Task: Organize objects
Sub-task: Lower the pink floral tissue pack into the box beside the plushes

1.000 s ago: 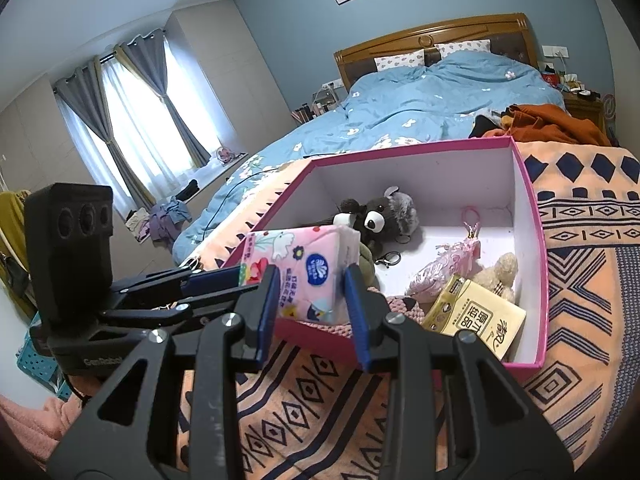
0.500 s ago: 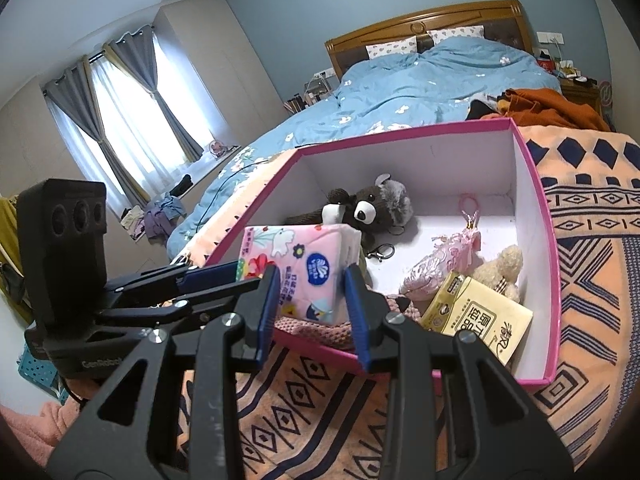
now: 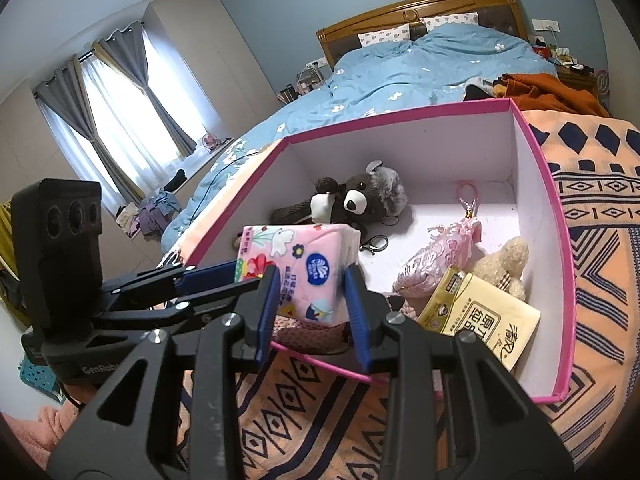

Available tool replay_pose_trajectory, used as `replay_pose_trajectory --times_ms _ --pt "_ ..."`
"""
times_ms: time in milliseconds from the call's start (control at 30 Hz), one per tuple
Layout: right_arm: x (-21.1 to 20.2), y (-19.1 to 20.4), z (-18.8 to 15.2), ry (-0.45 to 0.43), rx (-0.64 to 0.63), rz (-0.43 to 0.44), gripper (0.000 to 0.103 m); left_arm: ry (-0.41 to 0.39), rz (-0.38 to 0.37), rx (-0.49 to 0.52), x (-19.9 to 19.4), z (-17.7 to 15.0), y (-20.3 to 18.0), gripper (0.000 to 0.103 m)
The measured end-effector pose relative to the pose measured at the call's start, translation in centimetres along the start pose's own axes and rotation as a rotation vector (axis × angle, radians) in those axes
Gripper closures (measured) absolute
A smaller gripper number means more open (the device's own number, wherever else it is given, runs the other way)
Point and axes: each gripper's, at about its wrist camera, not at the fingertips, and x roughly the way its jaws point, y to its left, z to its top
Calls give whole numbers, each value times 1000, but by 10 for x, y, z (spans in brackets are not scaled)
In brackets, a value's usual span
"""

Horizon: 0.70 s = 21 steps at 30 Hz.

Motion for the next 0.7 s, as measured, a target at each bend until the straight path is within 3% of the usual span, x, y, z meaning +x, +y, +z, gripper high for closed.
replay_pose_trajectory --times_ms 700 --pt "13 -2 1 29 -2 -24 67 27 10 -21 11 1 9 65"
